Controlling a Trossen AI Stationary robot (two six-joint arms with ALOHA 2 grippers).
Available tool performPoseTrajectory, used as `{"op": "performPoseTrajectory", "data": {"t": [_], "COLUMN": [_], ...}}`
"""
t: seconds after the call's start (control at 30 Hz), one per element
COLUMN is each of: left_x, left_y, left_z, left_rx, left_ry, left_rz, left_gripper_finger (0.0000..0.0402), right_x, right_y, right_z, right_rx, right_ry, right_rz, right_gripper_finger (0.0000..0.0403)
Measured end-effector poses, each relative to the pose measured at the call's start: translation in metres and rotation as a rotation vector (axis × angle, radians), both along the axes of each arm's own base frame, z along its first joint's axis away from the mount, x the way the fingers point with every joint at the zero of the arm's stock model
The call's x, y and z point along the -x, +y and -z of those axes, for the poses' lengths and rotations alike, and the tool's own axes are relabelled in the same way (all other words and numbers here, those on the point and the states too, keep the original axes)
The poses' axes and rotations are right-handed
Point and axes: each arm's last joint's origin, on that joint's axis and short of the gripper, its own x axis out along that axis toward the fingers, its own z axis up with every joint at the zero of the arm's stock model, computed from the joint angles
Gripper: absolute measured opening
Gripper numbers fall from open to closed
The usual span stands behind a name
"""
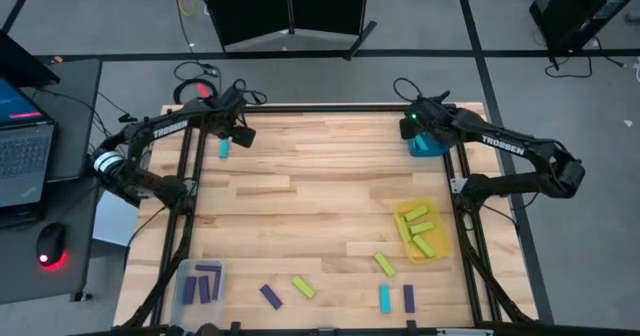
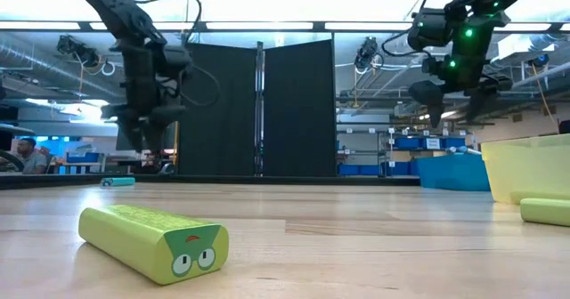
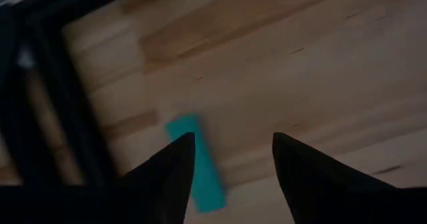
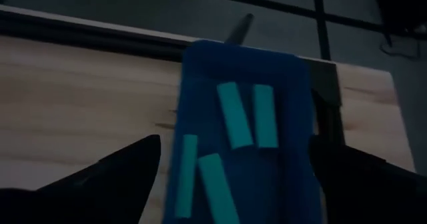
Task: Sort blocks
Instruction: Put the blue block into the blue bin
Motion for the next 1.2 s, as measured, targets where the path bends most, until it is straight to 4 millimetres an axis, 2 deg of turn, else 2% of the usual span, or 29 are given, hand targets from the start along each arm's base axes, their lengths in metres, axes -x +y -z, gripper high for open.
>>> {"op": "performPoseTrajectory", "data": {"t": [0.2,0.4,0.67,1.2], "left_x": [0.009,0.017,0.029,0.028], "left_y": [-0.005,-0.006,-0.006,-0.004], "left_z": [0.003,0.013,0.032,0.037], "left_rx": [0.037,0.074,0.146,0.154], "left_ry": [0.125,0.129,0.043,0.040], "left_rz": [-0.029,-0.030,-0.039,-0.041], "left_gripper_finger": [0.0245,0.0277,0.0280,0.0280], "right_x": [-0.009,-0.020,-0.031,-0.043], "right_y": [0.007,0.010,0.017,0.027], "right_z": [-0.005,-0.009,-0.012,-0.016], "right_rx": [0.039,0.089,0.123,0.155], "right_ry": [-0.035,-0.090,-0.140,-0.201], "right_rz": [-0.074,-0.128,-0.179,-0.242], "right_gripper_finger": [0.0368,0.0350,0.0336,0.0326]}}
